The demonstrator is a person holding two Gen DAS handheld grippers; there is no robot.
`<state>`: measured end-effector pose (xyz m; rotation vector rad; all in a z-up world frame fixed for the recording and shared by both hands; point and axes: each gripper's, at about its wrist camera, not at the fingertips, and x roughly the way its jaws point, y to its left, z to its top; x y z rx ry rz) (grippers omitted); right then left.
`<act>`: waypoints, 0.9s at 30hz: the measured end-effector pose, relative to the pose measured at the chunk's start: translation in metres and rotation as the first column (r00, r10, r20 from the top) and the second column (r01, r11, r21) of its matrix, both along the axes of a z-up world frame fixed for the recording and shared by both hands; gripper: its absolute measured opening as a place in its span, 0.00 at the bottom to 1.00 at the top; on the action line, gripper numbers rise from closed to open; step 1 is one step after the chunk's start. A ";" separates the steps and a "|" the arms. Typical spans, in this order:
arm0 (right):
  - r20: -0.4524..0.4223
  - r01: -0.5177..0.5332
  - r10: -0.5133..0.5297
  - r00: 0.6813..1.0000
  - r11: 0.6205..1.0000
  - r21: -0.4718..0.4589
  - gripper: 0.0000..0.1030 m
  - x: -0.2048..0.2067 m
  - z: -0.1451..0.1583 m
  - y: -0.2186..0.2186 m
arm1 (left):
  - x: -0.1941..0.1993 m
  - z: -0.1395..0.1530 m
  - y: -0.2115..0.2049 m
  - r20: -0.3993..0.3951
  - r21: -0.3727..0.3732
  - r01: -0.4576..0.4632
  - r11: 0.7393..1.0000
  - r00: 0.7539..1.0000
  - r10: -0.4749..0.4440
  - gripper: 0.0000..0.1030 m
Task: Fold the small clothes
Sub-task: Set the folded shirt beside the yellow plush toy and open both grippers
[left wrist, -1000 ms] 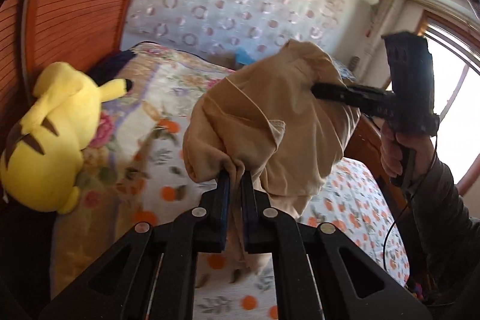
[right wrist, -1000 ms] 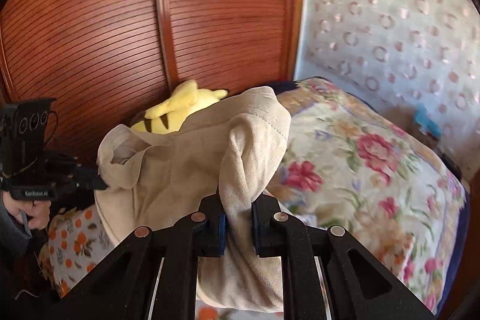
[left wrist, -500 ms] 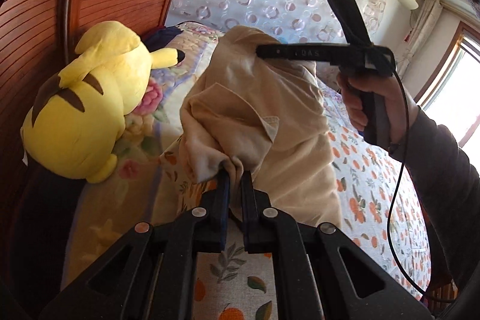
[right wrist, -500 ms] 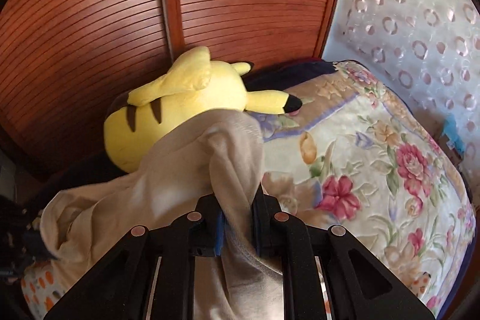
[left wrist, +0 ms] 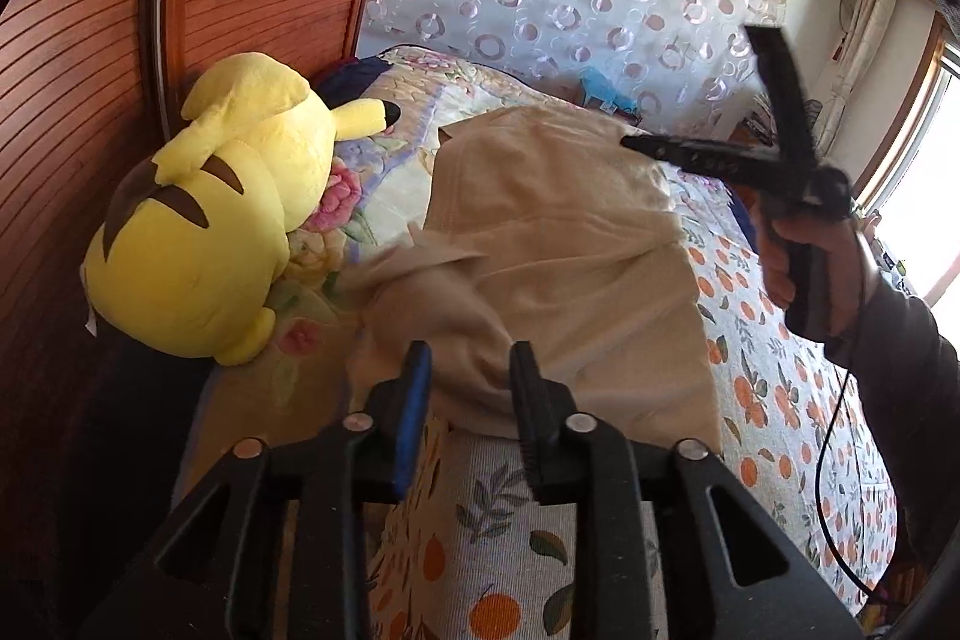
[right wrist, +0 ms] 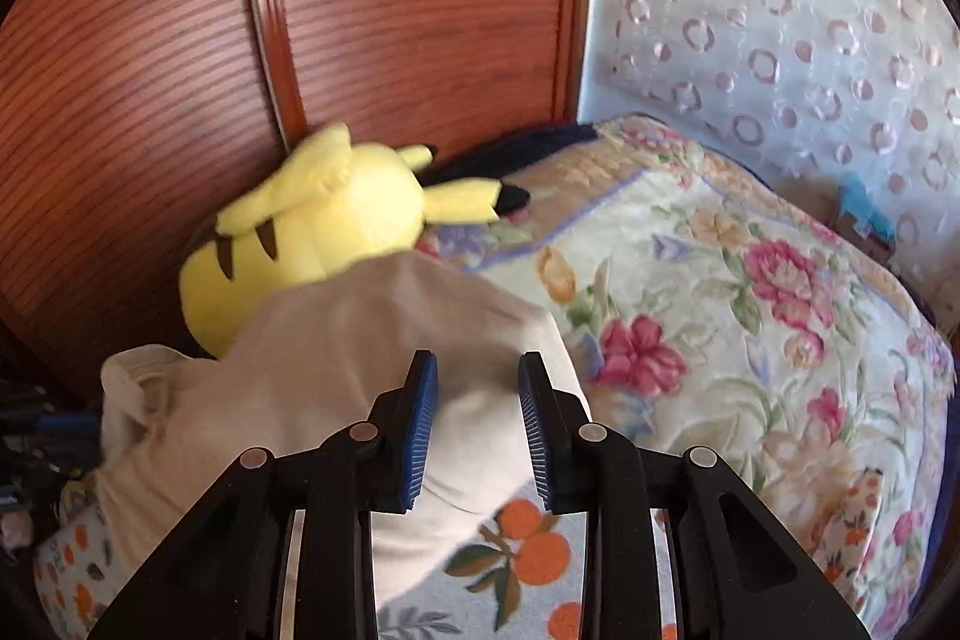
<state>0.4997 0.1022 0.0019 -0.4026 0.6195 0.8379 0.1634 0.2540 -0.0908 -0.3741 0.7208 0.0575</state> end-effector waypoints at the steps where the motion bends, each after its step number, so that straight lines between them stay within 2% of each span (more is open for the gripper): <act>1: -0.007 0.009 -0.009 1.000 1.000 -0.010 0.28 0.009 -0.007 0.004 | -0.003 0.002 0.000 0.005 0.002 -0.002 1.000 1.000 0.002 0.41; 2: -0.010 0.025 -0.025 1.000 1.000 -0.018 0.28 0.016 -0.011 0.006 | -0.006 0.004 -0.001 0.010 0.004 -0.001 1.000 1.000 0.001 0.44; 4: -0.016 0.054 -0.055 0.998 0.998 -0.012 0.28 0.026 -0.009 0.016 | -0.011 0.008 -0.004 0.018 0.005 0.007 1.000 1.000 -0.007 0.59; 5: -0.030 0.066 -0.065 0.997 0.998 0.003 0.28 0.031 -0.009 0.015 | -0.014 0.011 -0.006 0.027 0.013 0.006 1.000 1.000 -0.007 0.73; 6: -0.033 0.071 -0.070 0.997 0.997 0.014 0.28 0.029 -0.004 0.016 | -0.017 0.016 -0.009 0.043 0.024 0.003 1.000 0.999 -0.004 0.76; 11: 0.004 0.072 -0.072 0.997 0.996 0.057 0.28 -0.014 0.014 -0.008 | -0.025 0.035 -0.026 0.074 0.075 0.013 0.997 0.997 -0.019 0.80; 20: 0.049 0.098 -0.107 0.993 0.982 0.162 0.29 -0.107 0.017 -0.090 | -0.030 0.055 -0.081 0.095 0.162 0.074 0.984 0.991 -0.090 0.80; 27: 0.064 0.158 -0.175 0.982 0.964 0.212 0.52 -0.189 0.011 -0.164 | -0.036 0.066 -0.140 0.107 0.220 0.151 0.964 0.978 -0.177 0.80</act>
